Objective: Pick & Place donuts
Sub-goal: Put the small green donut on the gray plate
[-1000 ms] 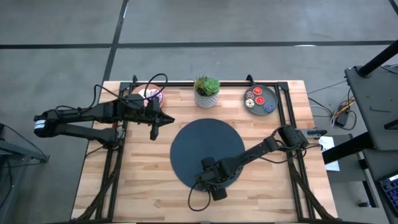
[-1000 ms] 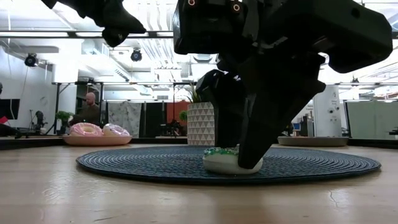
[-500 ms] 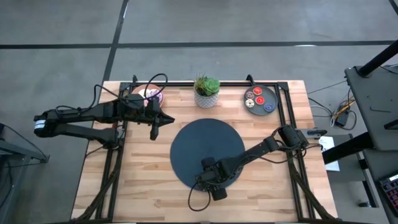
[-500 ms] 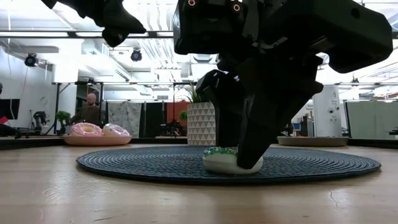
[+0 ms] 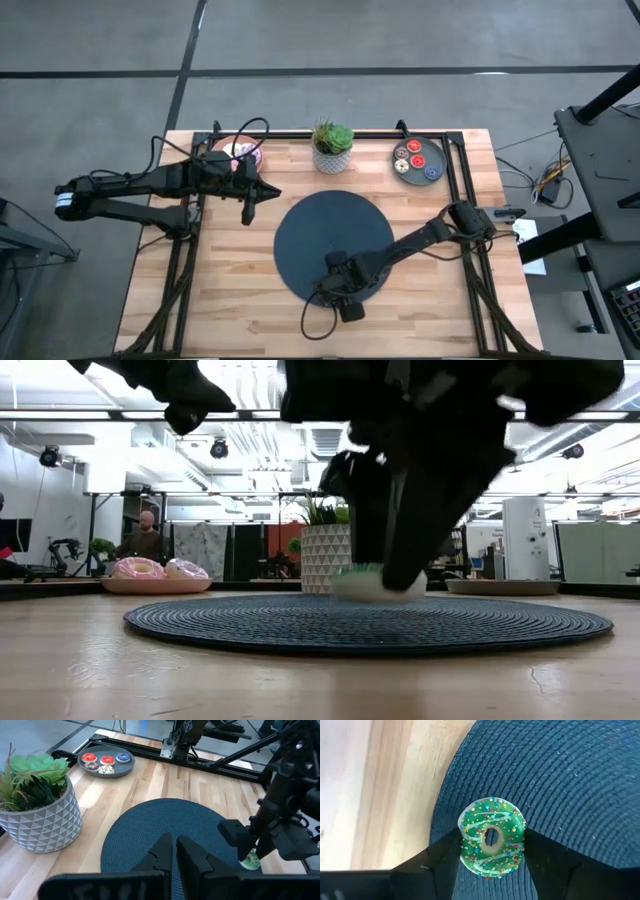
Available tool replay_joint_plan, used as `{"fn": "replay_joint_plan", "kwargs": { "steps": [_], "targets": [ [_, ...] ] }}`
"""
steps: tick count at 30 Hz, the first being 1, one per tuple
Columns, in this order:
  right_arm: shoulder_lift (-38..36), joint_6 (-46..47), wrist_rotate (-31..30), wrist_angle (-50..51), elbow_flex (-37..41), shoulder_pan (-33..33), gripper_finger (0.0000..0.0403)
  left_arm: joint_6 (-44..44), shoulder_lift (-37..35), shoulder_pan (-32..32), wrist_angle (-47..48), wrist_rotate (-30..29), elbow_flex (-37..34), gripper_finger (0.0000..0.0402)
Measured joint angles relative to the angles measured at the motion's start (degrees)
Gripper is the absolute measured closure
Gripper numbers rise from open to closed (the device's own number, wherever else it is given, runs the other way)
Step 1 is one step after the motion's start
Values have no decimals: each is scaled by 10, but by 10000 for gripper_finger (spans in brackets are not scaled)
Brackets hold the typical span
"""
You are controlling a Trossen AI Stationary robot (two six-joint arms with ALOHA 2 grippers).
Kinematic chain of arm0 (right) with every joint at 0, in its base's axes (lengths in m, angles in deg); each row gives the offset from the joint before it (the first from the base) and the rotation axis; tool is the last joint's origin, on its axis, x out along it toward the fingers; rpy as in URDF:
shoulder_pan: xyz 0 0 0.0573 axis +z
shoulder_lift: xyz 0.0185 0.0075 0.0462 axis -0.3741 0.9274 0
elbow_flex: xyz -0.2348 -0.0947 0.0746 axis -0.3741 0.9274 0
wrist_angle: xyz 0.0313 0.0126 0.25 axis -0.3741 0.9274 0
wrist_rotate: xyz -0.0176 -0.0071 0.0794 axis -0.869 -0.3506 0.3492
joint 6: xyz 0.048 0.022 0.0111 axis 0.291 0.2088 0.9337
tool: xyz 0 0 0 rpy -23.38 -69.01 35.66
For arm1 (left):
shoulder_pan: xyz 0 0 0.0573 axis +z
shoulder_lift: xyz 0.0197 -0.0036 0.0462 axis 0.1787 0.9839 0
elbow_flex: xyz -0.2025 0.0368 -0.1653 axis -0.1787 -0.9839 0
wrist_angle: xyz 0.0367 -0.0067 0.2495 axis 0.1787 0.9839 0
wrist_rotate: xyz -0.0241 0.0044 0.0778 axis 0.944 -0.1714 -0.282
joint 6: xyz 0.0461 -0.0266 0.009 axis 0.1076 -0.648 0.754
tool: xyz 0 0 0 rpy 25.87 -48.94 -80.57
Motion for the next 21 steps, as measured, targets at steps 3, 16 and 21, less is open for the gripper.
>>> {"fn": "replay_joint_plan", "kwargs": {
  "steps": [3,16,21],
  "targets": [
    [0,14,0,41,-29,0,204,-2,0,0,0,0,0,401],
    [-7,58,-1,226,-155,-50,204,-12,0,0,-2,0,0,401],
    [-38,39,-2,238,-142,-88,206,-12,-2,0,-4,0,0,401]
  ]
}}
